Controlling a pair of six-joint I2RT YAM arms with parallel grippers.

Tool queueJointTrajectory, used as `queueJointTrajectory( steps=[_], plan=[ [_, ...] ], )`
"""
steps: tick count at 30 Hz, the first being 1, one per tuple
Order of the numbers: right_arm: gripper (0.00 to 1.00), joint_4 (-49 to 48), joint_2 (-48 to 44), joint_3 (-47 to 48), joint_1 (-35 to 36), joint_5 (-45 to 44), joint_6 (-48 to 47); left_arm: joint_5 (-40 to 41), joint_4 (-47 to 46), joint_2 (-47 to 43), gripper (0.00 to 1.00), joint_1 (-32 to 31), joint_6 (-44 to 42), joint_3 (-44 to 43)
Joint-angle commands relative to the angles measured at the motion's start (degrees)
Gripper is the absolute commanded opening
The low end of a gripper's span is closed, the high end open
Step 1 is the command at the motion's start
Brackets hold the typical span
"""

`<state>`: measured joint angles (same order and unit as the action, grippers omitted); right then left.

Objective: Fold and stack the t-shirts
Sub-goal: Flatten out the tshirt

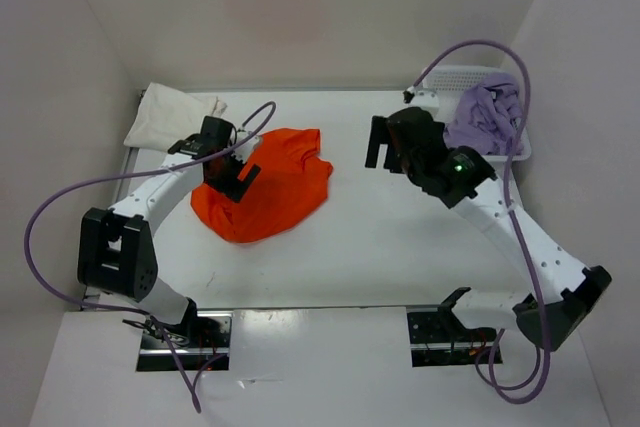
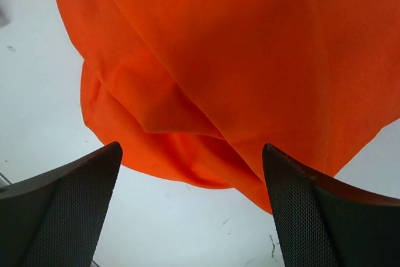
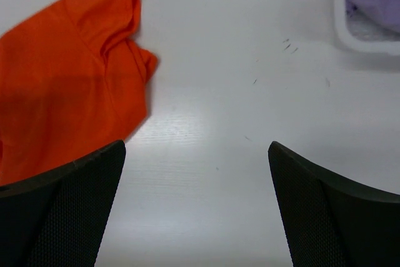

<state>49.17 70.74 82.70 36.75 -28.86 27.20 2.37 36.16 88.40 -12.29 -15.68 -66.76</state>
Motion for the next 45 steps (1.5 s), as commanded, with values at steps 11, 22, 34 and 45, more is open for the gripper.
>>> queueJointTrajectory(
  steps=[11, 22, 34, 45],
  plan=[
    [1.0, -20.07, 24.79, 4.13, -1.33, 9.08, -4.88, 1.93, 1.19, -5.08, 0.99, -0.01, 3.11, 4.09],
    [1.0, -21.13, 44.65, 14.24, -2.48, 17.25, -6.55, 2.55, 0.66, -5.09, 0.99, -0.01, 3.11, 9.54],
    [0.88, -21.74, 54.15, 17.15, -2.48, 21.91, -6.55, -0.52, 0.14, -2.36, 0.96, -0.01, 2.06, 10.07],
    [0.0, -25.08, 44.95, 0.85, -2.48, 26.92, -1.89, -4.31, -0.38, 3.88, 0.1, -0.01, 0.92, 7.97]
  ],
)
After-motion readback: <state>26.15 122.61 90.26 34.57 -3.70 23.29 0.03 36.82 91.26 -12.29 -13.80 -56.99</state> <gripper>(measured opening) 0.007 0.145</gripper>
